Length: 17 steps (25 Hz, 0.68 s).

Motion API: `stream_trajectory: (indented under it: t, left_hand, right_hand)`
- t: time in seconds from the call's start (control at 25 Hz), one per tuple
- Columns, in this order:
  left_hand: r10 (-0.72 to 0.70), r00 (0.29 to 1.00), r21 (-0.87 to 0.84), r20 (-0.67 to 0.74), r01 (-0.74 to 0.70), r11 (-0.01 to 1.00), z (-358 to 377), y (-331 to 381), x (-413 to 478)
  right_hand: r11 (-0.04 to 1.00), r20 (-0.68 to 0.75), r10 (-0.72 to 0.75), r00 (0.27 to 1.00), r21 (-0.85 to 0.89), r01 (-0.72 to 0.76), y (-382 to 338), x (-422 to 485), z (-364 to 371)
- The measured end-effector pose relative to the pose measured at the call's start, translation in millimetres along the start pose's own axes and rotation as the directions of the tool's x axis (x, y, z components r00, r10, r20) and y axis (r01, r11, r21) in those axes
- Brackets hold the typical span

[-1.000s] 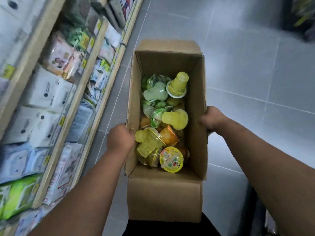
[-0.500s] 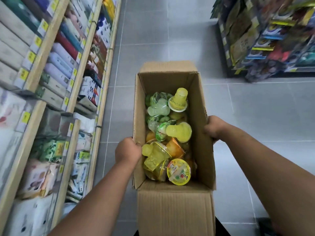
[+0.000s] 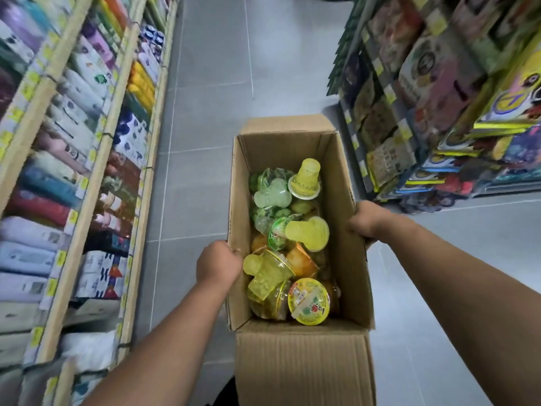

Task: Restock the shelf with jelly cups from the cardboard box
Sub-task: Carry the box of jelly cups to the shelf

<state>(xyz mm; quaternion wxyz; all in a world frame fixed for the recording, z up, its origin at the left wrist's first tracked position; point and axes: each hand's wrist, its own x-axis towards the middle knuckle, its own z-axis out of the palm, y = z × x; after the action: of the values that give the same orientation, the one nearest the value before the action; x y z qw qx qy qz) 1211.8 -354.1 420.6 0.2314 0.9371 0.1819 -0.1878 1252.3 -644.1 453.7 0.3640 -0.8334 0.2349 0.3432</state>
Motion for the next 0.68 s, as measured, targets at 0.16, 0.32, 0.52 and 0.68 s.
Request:
stream_trajectory:
  t: [0.16,0.32,0.52,0.68]
  left_hand:
    - [0.059,0.997,0.034,0.044,-0.061,0.998,-23,89,131]
    - [0.092,0.994,0.071,0.051,-0.095,0.993,-43,172,234]
    - [0.117,0.991,0.066,0.061,-0.121,0.99,-45,294,377]
    - [0.053,0.997,0.033,0.051,-0.054,0.998,-11,370,480]
  right_hand:
    - [0.999,-0.037,0.018,0.999,0.034,-0.016,-73,91,-84]
    - [0.998,-0.072,0.044,0.996,0.038,-0.041,-129,170,-158]
    - [0.993,-0.066,0.069,0.995,0.098,-0.062,-178,316,-253]
    - [0.997,-0.055,0.068,0.996,0.04,-0.066,-210,444,-320]
